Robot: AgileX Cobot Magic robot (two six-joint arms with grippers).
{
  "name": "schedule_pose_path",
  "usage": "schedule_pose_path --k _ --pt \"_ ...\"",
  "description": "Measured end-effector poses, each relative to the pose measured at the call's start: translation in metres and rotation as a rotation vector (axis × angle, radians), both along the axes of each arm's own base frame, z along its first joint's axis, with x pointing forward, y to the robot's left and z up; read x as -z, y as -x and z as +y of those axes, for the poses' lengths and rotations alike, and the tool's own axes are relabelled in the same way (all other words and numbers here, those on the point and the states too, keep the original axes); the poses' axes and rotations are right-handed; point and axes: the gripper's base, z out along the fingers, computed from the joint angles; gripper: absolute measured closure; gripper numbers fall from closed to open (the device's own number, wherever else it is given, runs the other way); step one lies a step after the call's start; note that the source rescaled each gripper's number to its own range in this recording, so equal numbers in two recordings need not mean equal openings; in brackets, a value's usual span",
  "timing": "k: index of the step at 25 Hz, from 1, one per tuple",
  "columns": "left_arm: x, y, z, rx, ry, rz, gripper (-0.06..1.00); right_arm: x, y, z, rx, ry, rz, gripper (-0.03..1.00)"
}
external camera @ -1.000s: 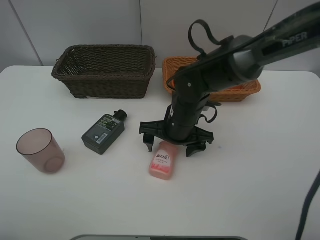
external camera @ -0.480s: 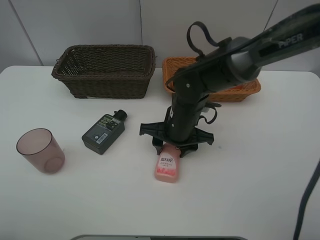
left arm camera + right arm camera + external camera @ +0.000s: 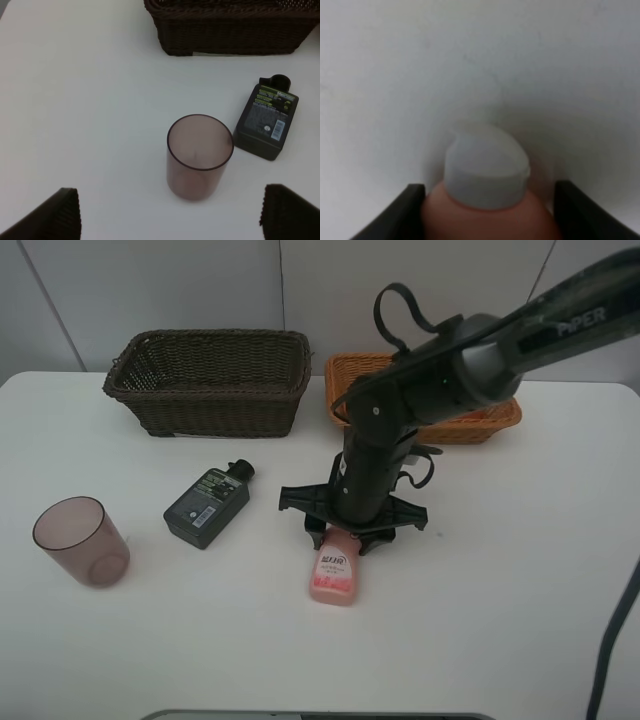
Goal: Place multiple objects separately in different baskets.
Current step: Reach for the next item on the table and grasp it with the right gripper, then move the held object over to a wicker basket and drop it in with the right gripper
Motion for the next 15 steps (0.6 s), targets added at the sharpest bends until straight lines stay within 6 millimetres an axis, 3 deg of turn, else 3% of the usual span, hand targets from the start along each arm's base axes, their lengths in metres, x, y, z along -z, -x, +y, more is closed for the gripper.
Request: schedule_pose_path --k 7,15 --pt "0.000 0.000 0.000 0.000 0.000 0.000 0.01 -0.008 -0.004 0.004 -0.012 0.002 0.001 0.80" --pt "0.000 0.000 0.000 0.000 0.000 0.000 0.01 -0.085 -0.042 0.026 -0.242 0.054 -0.140 0.80"
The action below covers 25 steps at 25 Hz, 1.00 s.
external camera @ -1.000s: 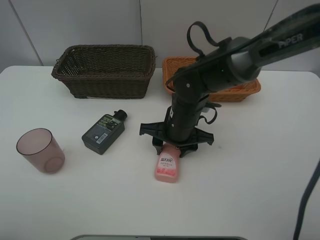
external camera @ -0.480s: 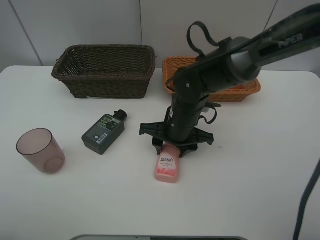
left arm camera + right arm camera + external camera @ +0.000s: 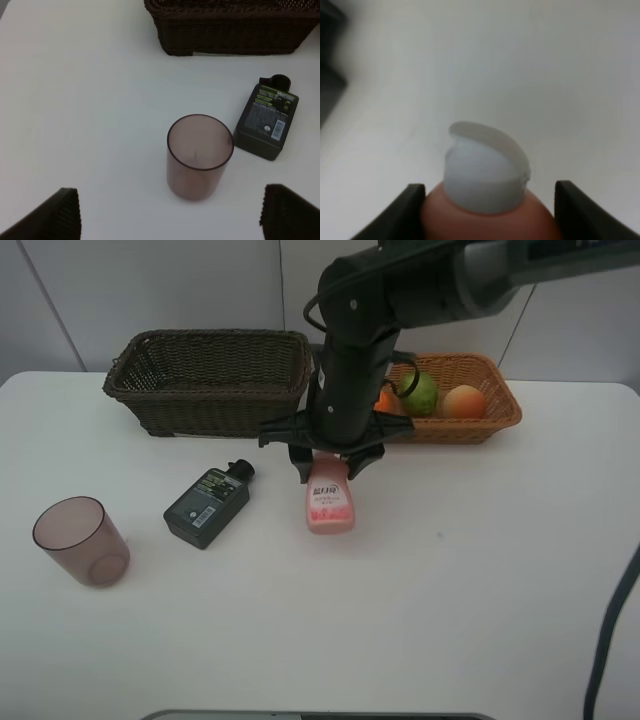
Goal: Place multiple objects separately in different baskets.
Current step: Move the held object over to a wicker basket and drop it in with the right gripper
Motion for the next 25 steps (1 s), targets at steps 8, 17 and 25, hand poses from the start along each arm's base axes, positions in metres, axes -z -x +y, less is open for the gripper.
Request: schedule_pose_path --k 8,17,25 --pt "0.000 0.000 0.000 0.000 0.000 0.000 0.01 -0.060 -0.028 0.019 -0.062 -0.073 -0.190 0.80" --pt "0.000 0.000 0.000 0.000 0.000 0.000 0.01 -0.096 -0.064 0.042 -0.150 -0.190 -0.536 0.80" --pt "0.000 0.000 0.000 0.000 0.000 0.000 0.01 -0.088 -0.091 0.059 -0.238 -0.371 -0.770 0.80"
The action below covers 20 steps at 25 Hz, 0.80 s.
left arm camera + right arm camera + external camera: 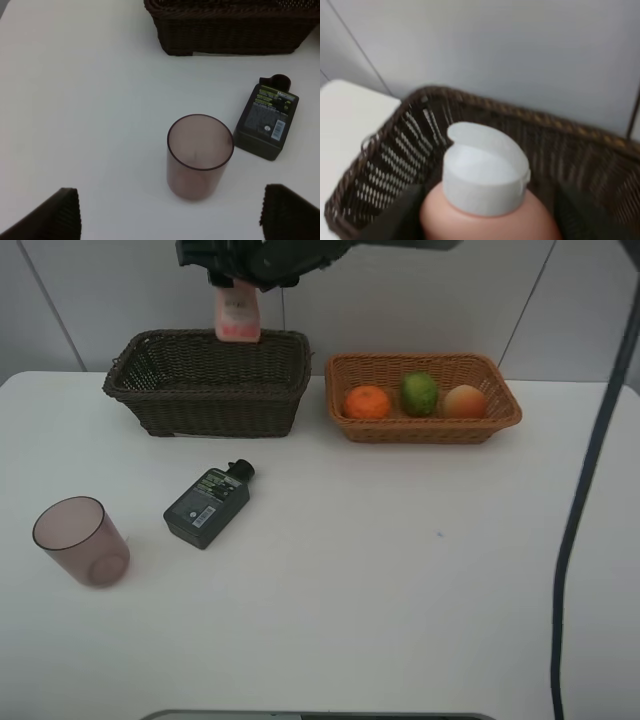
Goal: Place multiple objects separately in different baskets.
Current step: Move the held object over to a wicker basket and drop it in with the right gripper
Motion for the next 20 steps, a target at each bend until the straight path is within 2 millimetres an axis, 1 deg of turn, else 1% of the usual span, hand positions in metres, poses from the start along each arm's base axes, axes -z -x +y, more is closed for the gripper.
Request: schedule_pose_path --k 2,5,8,11,15,20 --pt "0.000 0.000 0.000 0.000 0.000 0.000 0.01 0.007 -0.008 0.001 -0.019 -0.025 -0.040 0.80" --pt "0.000 0.000 0.000 0.000 0.000 0.000 0.01 0.026 -0.020 0.002 -0.044 -0.045 -0.079 0.80" --pt "0.000 0.000 0.000 0.000 0.000 0.000 0.01 0.050 -0.031 0.002 -0.053 -0.051 -0.083 0.80" --pt "0.000 0.000 0.000 0.000 0.000 0.000 0.01 0.070 -0.039 0.000 -0.058 -0.058 -0.081 0.80" --pt "0.000 0.000 0.000 0.000 0.000 0.000 0.01 0.090 -0.045 -0.002 -0.058 -0.052 -0.069 0.80" --pt "0.000 0.000 0.000 0.000 0.000 0.000 0.01 0.107 -0.048 -0.003 -0.056 -0.038 -0.046 0.80"
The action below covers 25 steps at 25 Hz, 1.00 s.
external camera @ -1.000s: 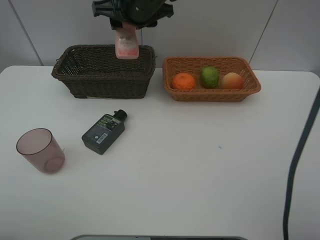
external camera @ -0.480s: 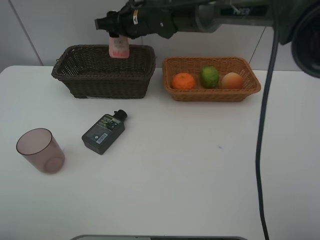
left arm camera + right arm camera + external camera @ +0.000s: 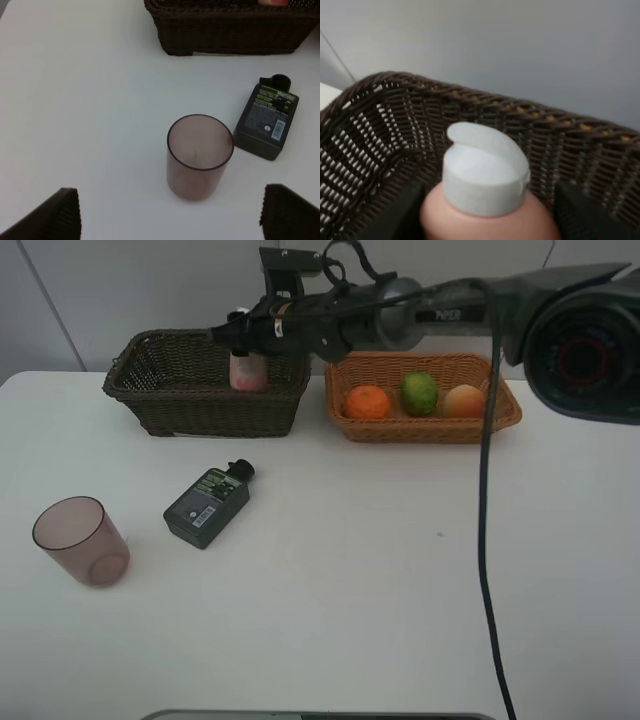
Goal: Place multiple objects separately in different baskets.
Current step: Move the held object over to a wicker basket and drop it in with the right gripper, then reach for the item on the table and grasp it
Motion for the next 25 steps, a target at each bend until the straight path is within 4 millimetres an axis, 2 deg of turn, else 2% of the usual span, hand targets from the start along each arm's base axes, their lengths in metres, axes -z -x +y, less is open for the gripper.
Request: schedule_pose_path --k 6,8,11,13,14,20,25 --pt "0.000 0.000 0.000 0.000 0.000 0.000 0.01 0.005 0.000 0.000 -0.002 0.004 0.005 0.80" --pt "0.000 0.000 0.000 0.000 0.000 0.000 0.01 0.005 0.000 0.000 -0.002 0.004 0.005 0.76" --pt "0.000 0.000 0.000 0.000 0.000 0.000 0.01 0.004 0.000 0.001 -0.004 0.000 0.001 0.44" --pt "0.000 0.000 0.000 0.000 0.000 0.000 0.01 0.002 0.000 0.000 -0.002 -0.001 0.000 0.29" --pt "0.000 0.000 0.000 0.000 0.000 0.000 0.01 0.000 0.000 0.000 0.000 -0.001 -0.001 0.25" --pt "0.000 0.000 0.000 0.000 0.000 0.000 0.01 -0.037 0.006 -0.012 0.068 0.059 0.042 0.20" --pt "0.000 0.000 0.000 0.000 0.000 0.000 0.01 -0.072 0.021 -0.036 0.176 0.202 0.173 0.20"
